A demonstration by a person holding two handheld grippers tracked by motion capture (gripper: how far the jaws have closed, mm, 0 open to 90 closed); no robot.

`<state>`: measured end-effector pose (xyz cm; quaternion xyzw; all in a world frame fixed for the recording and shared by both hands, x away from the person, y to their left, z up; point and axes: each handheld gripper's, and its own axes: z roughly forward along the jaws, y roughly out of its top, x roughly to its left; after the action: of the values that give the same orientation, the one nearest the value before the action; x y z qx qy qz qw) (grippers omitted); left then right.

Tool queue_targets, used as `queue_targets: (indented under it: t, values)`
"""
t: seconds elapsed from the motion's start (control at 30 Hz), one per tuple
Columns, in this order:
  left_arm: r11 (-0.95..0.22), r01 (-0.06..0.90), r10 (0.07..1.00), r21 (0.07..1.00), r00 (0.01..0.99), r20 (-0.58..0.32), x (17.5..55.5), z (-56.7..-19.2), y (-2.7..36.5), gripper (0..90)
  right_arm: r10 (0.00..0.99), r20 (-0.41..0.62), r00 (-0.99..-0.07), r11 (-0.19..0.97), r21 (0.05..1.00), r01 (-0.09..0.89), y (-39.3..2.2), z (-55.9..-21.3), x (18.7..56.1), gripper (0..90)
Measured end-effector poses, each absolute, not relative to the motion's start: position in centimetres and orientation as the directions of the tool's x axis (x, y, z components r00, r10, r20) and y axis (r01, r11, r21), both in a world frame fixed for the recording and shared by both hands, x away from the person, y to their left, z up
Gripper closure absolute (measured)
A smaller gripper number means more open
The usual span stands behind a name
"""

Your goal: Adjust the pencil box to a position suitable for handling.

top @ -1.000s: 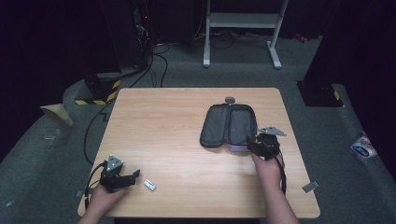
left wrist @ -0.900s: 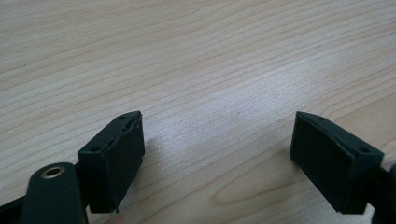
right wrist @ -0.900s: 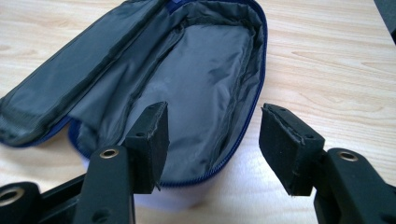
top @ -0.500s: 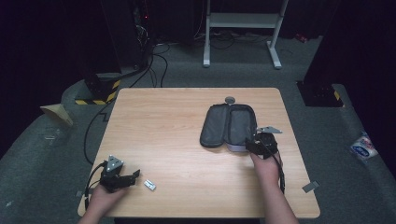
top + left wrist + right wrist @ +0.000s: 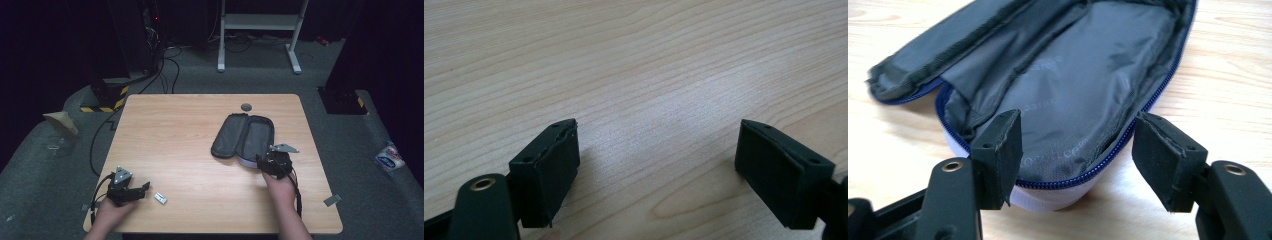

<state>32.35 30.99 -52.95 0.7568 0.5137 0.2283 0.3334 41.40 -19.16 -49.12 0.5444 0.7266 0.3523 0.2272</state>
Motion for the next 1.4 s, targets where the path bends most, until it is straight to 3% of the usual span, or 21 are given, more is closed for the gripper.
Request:
queue_targets:
  t: [0.43,1.0,1.4]
  values:
    - [-0.25,0.625,0.93,0.739,0.368,0.003,32.3,-53.0,31.0,18.3,0.919,0.073,-0.388,0.184,0.791,0.583,-16.7,-49.3,38.2,37.8]
    - [-0.254,0.624,0.928,0.739,0.372,0.005,32.3,-52.9,31.0,18.6,0.839,0.066,-0.541,0.277,0.803,0.528,-10.4,-49.6,35.4,38.7]
    - [-0.257,0.623,0.927,0.739,0.376,0.005,32.3,-52.9,31.0,18.6,0.852,0.058,-0.52,0.251,0.827,0.504,-11.3,-48.4,35.6,40.0]
